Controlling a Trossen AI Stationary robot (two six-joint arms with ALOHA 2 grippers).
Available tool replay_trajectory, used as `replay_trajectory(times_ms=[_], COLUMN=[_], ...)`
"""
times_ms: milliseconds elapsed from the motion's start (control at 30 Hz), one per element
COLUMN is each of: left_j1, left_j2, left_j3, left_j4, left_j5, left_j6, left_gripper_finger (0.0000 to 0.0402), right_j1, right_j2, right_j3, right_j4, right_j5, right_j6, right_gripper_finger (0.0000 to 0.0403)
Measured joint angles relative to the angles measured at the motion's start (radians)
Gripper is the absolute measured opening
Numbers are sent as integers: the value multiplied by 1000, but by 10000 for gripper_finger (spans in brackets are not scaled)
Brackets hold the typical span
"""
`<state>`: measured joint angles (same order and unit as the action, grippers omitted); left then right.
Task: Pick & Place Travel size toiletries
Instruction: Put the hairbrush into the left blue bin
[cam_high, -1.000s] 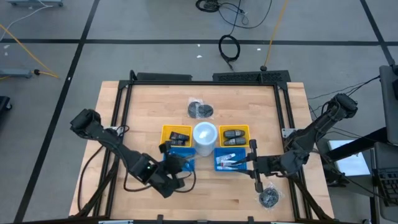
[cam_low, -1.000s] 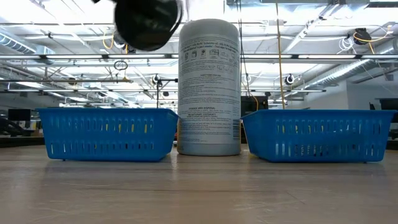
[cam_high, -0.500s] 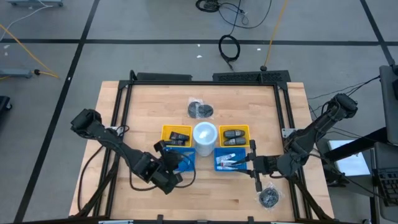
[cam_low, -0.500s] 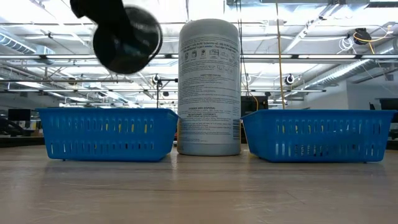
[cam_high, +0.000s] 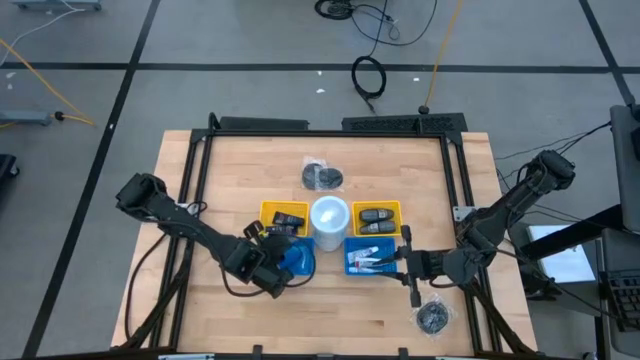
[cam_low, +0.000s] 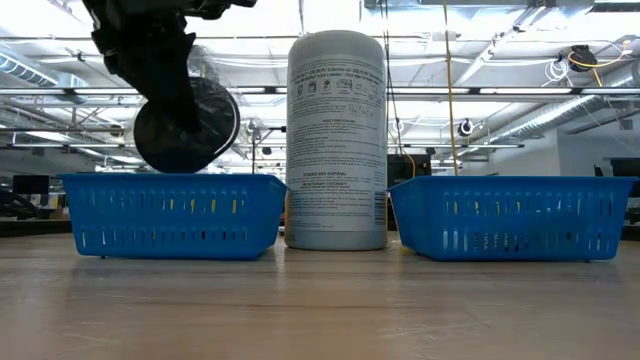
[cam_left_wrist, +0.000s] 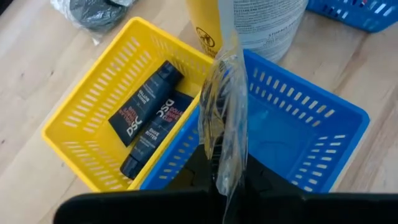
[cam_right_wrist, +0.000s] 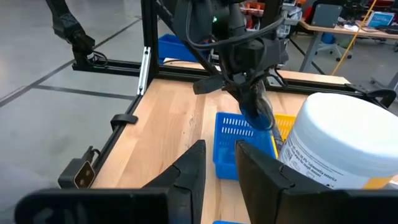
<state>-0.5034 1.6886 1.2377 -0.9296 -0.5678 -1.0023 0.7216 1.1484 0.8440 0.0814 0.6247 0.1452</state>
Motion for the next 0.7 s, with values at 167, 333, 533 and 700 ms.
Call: replay_trajectory(times_ms=[167, 333, 533, 700], left_j1=[0, 0, 0, 0], left_j2=[0, 0, 0, 0], left_j3=[0, 0, 0, 0], left_j4=[-1, 0, 0, 0], left_j5=[2, 2, 2, 11], left_j6=[35, 39, 39, 51], left_gripper_finger=[28, 55, 60, 62], right_j1=[0, 0, 0, 0], right_j2=[0, 0, 0, 0], right_j3=[0, 0, 0, 0], right_j4=[-12, -12, -12, -12], right_j5=[0, 0, 0, 0], right_j6=[0, 0, 0, 0], right_gripper_finger=[77, 79, 78, 79])
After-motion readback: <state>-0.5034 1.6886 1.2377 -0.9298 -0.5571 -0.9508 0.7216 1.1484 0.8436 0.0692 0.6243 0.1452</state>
